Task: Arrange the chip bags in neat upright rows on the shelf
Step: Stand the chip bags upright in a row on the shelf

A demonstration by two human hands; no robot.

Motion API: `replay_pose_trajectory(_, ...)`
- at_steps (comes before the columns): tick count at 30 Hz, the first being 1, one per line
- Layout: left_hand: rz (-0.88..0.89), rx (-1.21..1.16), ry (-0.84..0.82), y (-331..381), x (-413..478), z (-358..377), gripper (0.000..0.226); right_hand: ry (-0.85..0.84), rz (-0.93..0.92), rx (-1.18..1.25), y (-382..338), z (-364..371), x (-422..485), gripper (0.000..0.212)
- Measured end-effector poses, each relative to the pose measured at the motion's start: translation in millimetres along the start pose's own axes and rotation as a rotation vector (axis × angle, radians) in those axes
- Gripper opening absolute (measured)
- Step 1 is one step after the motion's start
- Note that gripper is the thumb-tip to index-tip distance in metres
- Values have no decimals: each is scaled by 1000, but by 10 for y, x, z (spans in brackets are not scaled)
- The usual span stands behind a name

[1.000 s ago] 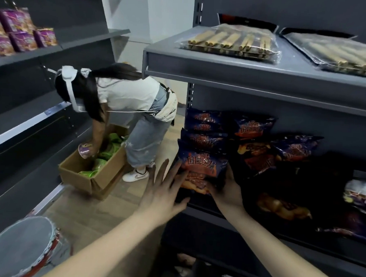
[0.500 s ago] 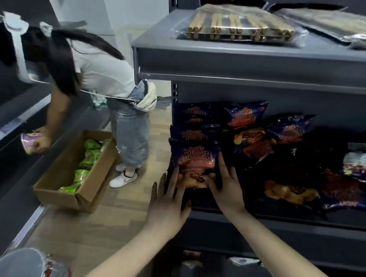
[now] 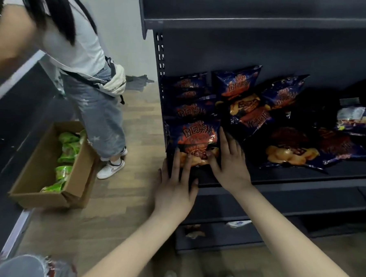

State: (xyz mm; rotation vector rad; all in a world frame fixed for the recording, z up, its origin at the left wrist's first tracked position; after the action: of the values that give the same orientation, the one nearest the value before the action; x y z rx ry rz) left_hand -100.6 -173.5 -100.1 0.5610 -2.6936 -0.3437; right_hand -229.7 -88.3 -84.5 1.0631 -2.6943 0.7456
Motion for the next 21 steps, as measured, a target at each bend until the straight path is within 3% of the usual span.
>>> replay_pose_trajectory(21, 40, -59, -48, -18, -14, 58, 58, 39, 69, -6, -10, -76, -61, 69)
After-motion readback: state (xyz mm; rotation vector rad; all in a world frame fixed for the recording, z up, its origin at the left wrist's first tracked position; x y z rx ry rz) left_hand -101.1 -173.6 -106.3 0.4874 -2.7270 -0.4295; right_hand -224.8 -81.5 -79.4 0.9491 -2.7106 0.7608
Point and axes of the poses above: each hand's wrist, its own x-axis towards the middle knuckle, its own z-axis out of the palm, y = z × x, the point moved 9 cm from there along x, towards the middle knuckle, and after that the axes turned 5 degrees about -x, right-handed, at the moved point
